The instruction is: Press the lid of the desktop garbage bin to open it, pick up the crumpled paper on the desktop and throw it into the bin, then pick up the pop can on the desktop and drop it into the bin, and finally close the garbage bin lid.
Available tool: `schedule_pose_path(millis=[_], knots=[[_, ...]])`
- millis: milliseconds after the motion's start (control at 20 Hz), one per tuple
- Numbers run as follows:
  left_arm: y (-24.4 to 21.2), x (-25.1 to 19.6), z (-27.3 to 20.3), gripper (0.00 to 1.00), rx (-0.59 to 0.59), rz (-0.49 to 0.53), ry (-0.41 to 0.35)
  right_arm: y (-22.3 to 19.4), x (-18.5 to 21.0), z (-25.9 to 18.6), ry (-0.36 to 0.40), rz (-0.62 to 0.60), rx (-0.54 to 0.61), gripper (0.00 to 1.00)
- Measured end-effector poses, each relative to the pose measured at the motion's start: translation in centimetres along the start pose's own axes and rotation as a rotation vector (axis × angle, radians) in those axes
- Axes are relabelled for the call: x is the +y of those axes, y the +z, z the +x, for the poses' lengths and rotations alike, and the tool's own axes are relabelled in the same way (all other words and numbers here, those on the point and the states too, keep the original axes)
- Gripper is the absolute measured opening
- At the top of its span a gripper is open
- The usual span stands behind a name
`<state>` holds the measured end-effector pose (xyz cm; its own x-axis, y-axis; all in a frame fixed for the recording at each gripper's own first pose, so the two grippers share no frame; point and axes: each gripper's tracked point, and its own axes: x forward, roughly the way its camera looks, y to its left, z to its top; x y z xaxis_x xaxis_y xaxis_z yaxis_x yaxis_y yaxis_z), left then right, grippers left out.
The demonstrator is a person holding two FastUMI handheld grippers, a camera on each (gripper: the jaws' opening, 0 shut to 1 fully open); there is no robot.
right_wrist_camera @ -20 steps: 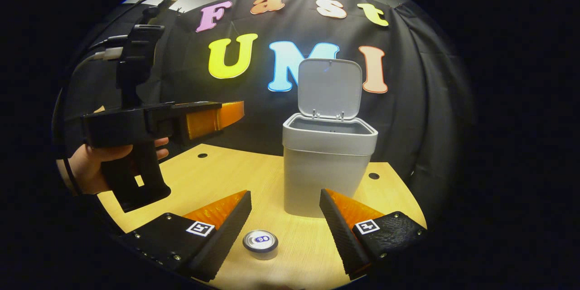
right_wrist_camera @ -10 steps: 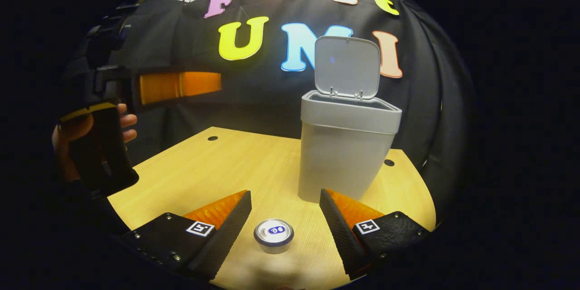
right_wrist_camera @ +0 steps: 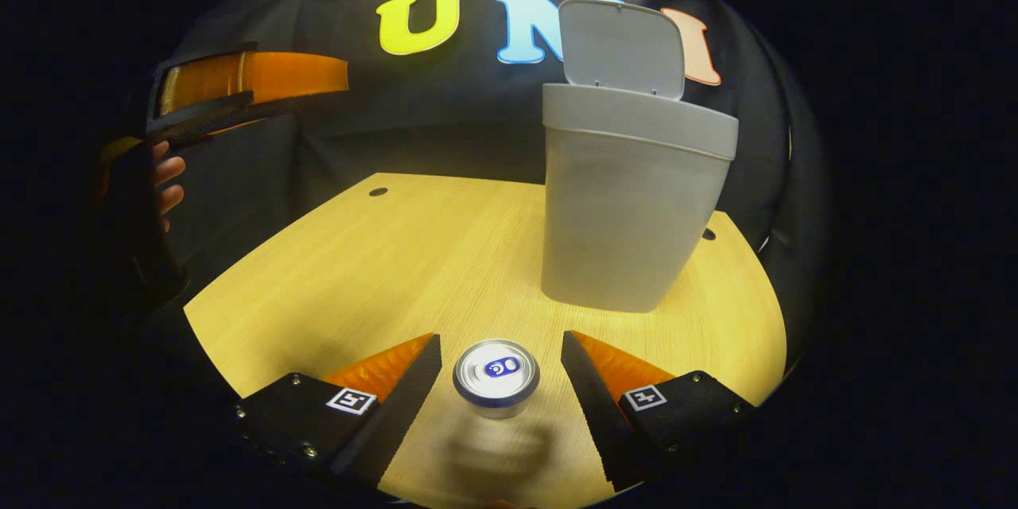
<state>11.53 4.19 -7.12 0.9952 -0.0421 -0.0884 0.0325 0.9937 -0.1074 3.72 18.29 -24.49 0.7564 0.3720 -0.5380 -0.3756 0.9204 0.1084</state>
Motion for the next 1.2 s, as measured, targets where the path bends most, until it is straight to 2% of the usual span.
schedule_pose_path(millis=[350, 400, 550, 650, 750, 800, 950, 1000, 1200], knots=[[-0.7, 0.0, 0.1, 0.95, 0.02, -0.022, -0.006, -3.6, 0.1, 2.3, 0.014, 0.036, 0.114, 0.97], [-0.8, 0.0, 0.1, 1.0, 0.021, -0.021, -0.007, -3.9, 0.1, 2.4, 0.013, 0.039, 0.123, 0.98], [-1.0, -0.1, 0.1, 1.0, 0.027, -0.011, -0.006, -4.2, 0.1, 2.6, 0.013, 0.04, 0.133, 0.98], [-1.2, 0.1, 0.0, 1.0, 0.032, -0.013, -0.004, -4.0, -0.2, 2.5, 0.0, 0.034, 0.131, 0.86], [-1.3, 0.2, -0.1, 1.0, 0.035, -0.019, -0.003, -4.1, -0.2, 2.5, -0.004, 0.03, 0.13, 0.87], [-1.3, 0.2, 0.0, 0.85, 0.036, -0.018, -0.002, -4.3, -0.1, 2.6, -0.005, 0.03, 0.131, 0.85], [-1.4, 0.2, -0.1, 0.85, 0.036, -0.008, -0.002, -4.1, -0.1, 2.5, -0.007, 0.03, 0.129, 0.85], [-1.4, 0.2, -0.1, 0.95, 0.035, -0.005, -0.002, -4.0, -0.1, 2.3, -0.008, 0.03, 0.126, 0.85], [-1.6, 0.2, -0.2, 0.95, 0.038, -0.01, -0.006, -1.8, -0.6, 1.1, -0.018, 0.037, 0.071, 0.84]])
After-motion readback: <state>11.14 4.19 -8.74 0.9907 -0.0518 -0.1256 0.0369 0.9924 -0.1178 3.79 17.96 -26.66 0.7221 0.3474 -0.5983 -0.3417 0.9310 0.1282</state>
